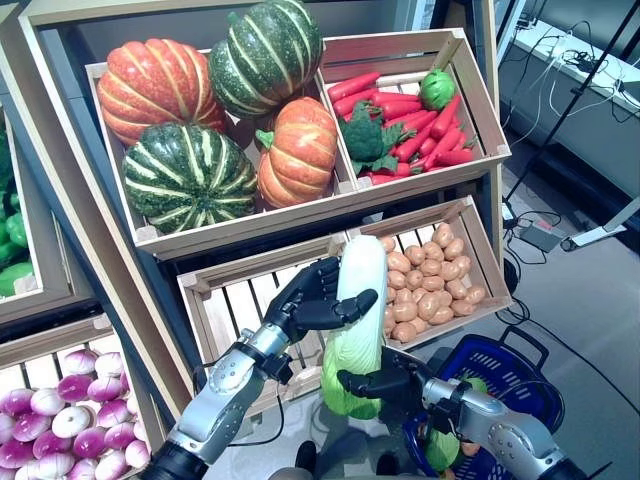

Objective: Put vegetables into the basket

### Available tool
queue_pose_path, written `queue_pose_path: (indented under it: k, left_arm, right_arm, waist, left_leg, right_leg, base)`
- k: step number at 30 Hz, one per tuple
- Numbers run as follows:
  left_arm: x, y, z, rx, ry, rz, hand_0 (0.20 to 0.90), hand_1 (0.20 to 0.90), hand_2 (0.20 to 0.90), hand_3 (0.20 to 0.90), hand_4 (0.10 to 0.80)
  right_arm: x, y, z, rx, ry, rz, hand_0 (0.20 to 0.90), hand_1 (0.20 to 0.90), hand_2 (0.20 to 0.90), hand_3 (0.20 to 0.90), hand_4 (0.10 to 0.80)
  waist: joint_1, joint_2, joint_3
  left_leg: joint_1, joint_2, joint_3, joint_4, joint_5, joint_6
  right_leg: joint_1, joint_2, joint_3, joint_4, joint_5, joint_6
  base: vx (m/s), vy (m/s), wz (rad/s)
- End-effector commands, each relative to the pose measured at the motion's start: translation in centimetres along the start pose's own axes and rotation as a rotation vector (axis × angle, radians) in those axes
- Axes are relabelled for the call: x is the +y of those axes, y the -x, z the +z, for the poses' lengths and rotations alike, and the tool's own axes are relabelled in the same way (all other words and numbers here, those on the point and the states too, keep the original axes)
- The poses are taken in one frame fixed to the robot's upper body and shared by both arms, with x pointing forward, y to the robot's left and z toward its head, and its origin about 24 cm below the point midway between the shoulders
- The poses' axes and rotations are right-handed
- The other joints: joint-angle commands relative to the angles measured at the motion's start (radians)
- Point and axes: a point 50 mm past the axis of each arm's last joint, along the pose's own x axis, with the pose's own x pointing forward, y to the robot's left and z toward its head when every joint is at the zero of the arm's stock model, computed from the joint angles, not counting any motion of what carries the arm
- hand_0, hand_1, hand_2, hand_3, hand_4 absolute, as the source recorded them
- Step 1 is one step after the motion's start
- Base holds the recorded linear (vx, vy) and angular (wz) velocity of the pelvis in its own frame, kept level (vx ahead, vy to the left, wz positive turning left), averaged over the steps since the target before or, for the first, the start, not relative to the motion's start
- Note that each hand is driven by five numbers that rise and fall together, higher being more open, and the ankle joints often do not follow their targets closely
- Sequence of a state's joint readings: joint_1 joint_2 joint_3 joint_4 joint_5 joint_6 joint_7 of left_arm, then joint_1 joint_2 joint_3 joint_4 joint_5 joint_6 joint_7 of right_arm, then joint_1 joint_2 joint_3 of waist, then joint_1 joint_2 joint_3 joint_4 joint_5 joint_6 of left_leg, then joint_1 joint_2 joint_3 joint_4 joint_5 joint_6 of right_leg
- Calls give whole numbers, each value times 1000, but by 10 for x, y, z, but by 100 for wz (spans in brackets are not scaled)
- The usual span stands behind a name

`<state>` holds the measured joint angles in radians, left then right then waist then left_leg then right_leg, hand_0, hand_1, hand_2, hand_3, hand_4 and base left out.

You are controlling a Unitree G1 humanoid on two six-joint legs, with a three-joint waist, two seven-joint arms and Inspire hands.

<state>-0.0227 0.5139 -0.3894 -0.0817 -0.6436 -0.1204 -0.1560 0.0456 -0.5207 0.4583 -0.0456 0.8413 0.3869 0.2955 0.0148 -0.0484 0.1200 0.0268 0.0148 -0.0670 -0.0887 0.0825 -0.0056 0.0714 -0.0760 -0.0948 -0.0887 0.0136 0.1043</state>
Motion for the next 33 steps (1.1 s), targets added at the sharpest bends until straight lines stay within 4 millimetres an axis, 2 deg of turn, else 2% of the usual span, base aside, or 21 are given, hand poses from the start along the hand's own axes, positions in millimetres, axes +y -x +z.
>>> queue_pose_path:
  k: [1, 12, 13, 14, 15, 26, 31, 33]
  left_arm:
    - [-46, -23, 51, -281, 80, -301, 300, 300, 300, 300, 400]
    - [-46, -23, 49, -267, 74, -306, 300, 300, 300, 300, 400]
    - [-46, -23, 49, -265, 77, -303, 352, 352, 352, 352, 435]
    - [-46, -23, 48, -263, 86, -303, 707, 707, 707, 707, 671]
    - [-46, -23, 48, -262, 89, -303, 900, 900, 900, 900, 800]
    - [-42, -21, 46, -256, 112, -251, 900, 900, 900, 900, 800]
    - [-34, -20, 44, -257, 135, -185, 900, 900, 900, 900, 800]
    - [-27, -19, 43, -269, 195, -125, 900, 900, 900, 900, 800]
  right_arm:
    - [12, -5, 42, -191, 34, 78, 300, 300, 300, 300, 400]
    - [11, -4, 43, -194, 34, 73, 300, 300, 300, 300, 400]
    - [11, -4, 43, -194, 33, 72, 300, 300, 300, 300, 400]
    - [11, -4, 42, -193, 30, 66, 300, 300, 300, 300, 400]
    - [11, -4, 42, -194, 29, 64, 300, 300, 300, 300, 400]
    - [8, -4, 44, -225, 11, 29, 300, 300, 300, 300, 400]
    - [4, -2, 47, -261, -18, -13, 300, 300, 300, 300, 400]
    - [0, 2, 49, -297, -36, -37, 300, 300, 300, 300, 400]
  waist:
    - [7, -18, -74]
    - [5, -16, -75]
    - [5, -15, -75]
    - [6, -15, -75]
    - [6, -14, -75]
    - [7, -13, -72]
    - [6, -13, -71]
    - [5, -13, -68]
  left_leg:
    - [29, -4, 0, 4, -64, 3]
    - [31, -3, -2, 2, -62, 2]
    - [31, -2, -2, 2, -62, 1]
    - [32, -2, -3, 3, -62, 1]
    - [31, -3, -4, 3, -62, 1]
    - [29, -3, -5, 5, -61, 2]
    - [29, -3, -4, 6, -62, 2]
    - [30, -3, -5, 7, -62, 2]
  right_leg:
    - [-16, -48, 28, 11, 67, 22]
    - [-14, -45, 32, 8, 68, 21]
    - [-14, -46, 33, 9, 68, 21]
    - [-12, -46, 33, 8, 68, 21]
    - [-12, -46, 33, 7, 68, 21]
    - [-13, -47, 34, 8, 68, 20]
    - [-15, -46, 37, 9, 68, 20]
    - [-15, -46, 39, 10, 69, 20]
  base:
    - [0, 0, 0]
    - [0, 0, 0]
    - [0, 0, 0]
    - [0, 0, 0]
    - [0, 0, 0]
    - [0, 0, 0]
    - [0, 0, 0]
    - [0, 0, 0]
